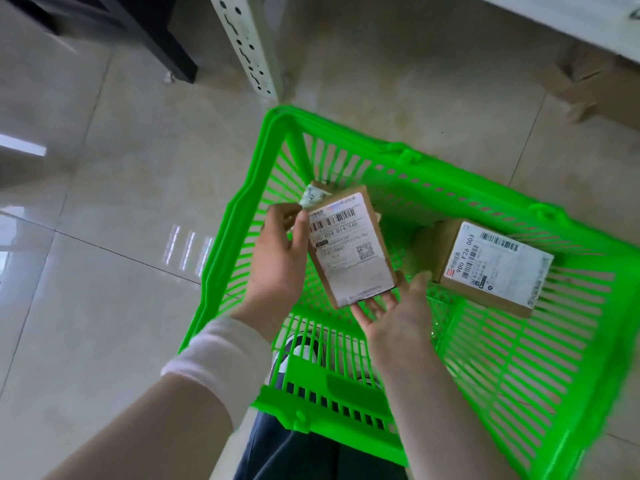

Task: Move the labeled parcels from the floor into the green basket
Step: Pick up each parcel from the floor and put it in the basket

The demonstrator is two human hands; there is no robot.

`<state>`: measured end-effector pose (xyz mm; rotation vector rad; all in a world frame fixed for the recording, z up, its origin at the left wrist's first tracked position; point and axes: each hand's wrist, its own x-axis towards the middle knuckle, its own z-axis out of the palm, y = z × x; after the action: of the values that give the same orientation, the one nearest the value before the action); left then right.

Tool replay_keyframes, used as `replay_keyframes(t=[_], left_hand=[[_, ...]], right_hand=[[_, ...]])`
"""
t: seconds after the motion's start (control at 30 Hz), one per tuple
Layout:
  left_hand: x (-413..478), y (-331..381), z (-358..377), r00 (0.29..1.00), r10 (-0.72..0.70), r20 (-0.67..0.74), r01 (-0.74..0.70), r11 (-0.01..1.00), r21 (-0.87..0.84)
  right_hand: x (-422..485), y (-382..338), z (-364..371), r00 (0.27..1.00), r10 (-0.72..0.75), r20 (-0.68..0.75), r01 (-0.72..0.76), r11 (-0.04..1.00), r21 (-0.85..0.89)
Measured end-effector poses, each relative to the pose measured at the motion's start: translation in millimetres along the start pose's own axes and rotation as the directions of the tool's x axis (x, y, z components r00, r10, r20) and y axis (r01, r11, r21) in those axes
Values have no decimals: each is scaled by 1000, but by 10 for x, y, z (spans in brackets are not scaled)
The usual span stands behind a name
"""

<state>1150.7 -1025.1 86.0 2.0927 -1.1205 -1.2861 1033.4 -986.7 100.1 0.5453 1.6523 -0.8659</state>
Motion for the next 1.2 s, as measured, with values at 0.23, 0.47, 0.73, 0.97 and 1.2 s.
replay_keyframes(t=[0.23, 0.47, 0.73, 0.97, 1.2], left_hand=[[-81, -276, 160, 959, -276, -66, 251, 935, -251], [13, -293, 234, 940, -325, -102, 262, 882, -392], [4, -69, 279, 879, -473, -58, 330, 692, -642], [-636, 335, 68, 845, -534, 43, 493, 743, -454], [-2005, 1497, -472, 899, -418, 131, 436, 832, -344]], right_hand=[[251, -285, 217, 954, -275, 118, 300, 880, -369], [375, -242, 320, 942, -273, 196, 332, 846, -418], [286, -235, 267, 937, -248, 245, 346, 758, -553], [-542, -380, -99, 927, -272, 259, 372, 759, -535], [-2309, -620, -880, 923, -272, 272, 367, 837, -406]])
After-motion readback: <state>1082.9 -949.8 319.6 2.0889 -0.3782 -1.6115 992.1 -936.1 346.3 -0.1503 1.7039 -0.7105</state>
